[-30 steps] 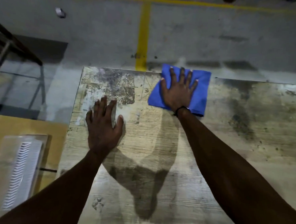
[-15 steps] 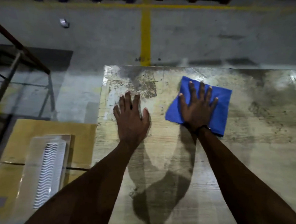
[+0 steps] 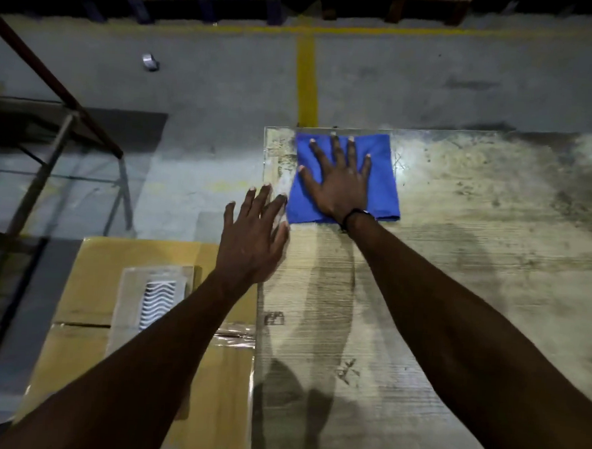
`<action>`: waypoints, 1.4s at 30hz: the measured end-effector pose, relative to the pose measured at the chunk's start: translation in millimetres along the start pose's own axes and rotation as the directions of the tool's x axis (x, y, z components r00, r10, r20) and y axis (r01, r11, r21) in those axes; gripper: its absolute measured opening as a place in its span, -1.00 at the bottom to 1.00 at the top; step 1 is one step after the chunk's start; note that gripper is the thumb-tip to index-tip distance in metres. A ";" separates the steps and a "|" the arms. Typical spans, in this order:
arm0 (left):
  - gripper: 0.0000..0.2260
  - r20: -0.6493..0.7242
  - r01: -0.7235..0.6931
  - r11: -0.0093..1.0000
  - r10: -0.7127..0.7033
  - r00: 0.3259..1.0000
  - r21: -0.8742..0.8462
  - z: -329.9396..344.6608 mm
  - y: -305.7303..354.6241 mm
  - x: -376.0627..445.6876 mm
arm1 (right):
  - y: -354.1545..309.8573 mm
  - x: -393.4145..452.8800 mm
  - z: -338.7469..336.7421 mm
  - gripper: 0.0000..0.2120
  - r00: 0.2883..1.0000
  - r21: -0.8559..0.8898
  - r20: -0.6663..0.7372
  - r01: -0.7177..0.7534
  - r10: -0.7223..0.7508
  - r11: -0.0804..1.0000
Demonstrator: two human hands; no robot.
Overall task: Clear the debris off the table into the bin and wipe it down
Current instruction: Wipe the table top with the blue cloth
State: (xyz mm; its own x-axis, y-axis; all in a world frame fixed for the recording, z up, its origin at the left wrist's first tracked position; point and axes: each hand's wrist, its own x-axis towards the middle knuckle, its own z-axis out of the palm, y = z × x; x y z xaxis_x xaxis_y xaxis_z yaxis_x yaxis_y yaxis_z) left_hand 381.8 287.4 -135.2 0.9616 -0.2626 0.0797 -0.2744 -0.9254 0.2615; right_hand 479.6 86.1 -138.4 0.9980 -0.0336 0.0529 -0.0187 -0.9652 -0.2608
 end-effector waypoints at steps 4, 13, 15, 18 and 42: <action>-0.43 0.025 0.097 0.993 -0.095 0.995 -0.061 -17.6 -17.1 -14.6 | -27.3 -43.8 8.2 -0.29 0.994 0.013 0.001 0.109 -0.109 0.994; -0.40 0.055 0.062 0.993 -0.057 0.997 -0.103 -44.9 -15.1 -66.1 | -54.4 -216.1 6.2 -0.38 0.993 -0.021 -0.041 0.107 -0.108 0.994; -0.43 0.076 0.046 0.993 -0.037 0.996 -0.113 -47.5 -7.6 -81.0 | -58.3 -262.1 1.1 -0.38 0.995 -0.023 -0.047 0.089 -0.090 0.996; -0.50 0.091 0.026 0.990 -0.014 0.996 -0.138 -45.2 3.9 -107.1 | -59.4 -327.8 -4.5 -0.40 0.998 -0.012 -0.036 0.056 -0.056 0.998; -0.48 0.090 -0.173 0.977 0.185 0.979 -0.126 9.9 107.6 -137.8 | 18.0 -373.4 -30.9 -0.36 0.910 -0.029 -0.138 -0.399 0.391 0.917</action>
State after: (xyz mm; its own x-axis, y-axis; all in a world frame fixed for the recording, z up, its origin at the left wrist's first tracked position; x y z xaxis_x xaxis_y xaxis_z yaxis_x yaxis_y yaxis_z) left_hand 219.8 221.3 -127.6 0.8907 -0.4530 0.0395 -0.4352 -0.8240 0.3629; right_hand 104.8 73.3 -133.0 0.8926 -0.4439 0.0787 -0.4167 -0.8790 -0.2317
